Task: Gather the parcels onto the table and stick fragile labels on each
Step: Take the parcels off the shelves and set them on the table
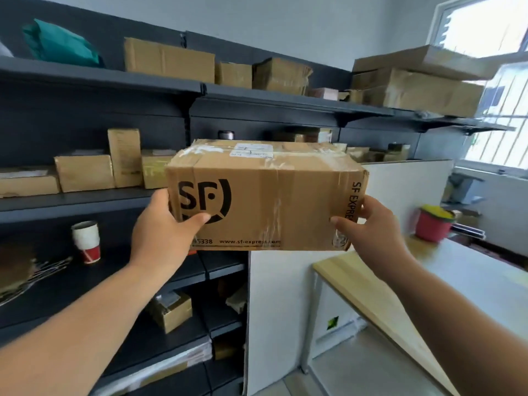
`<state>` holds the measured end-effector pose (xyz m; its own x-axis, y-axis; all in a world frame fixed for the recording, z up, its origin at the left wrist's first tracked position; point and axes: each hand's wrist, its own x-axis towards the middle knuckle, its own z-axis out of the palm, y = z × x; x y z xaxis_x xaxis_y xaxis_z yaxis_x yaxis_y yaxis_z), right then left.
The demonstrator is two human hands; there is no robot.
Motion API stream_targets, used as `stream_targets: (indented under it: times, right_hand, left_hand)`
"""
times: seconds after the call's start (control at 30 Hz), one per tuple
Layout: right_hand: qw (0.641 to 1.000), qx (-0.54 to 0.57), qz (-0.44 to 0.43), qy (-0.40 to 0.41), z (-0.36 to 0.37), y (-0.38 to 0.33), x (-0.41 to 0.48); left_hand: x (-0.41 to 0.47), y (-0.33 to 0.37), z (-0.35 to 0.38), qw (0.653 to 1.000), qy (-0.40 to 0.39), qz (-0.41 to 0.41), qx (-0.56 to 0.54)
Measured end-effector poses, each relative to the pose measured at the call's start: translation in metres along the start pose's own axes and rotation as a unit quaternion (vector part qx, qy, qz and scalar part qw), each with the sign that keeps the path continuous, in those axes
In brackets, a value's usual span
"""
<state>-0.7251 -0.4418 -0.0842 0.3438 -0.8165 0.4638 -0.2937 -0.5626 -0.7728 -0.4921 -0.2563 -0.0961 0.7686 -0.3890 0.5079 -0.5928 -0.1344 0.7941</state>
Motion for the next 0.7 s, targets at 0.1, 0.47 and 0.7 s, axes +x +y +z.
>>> stream_targets:
  times: [0.1,0.47,0.7]
  right_hand:
    - [0.999,-0.005,0.033,0.03,-0.029,0.028,-0.003]
    - [0.981,-0.048,0.14,0.128,-0.066,0.12,0.014]
    - [0.962,-0.041,0.205,0.178,-0.044,0.179,0.056]
  left_hand:
    - [-0.001,0.012,0.041,0.999,-0.044,0.012,-0.023]
    - [0.022,0.005,0.202,0.975,-0.199,0.018,-0.094]
    - [0.071,-0.018,0.296,0.953,-0.285,0.025,-0.099]
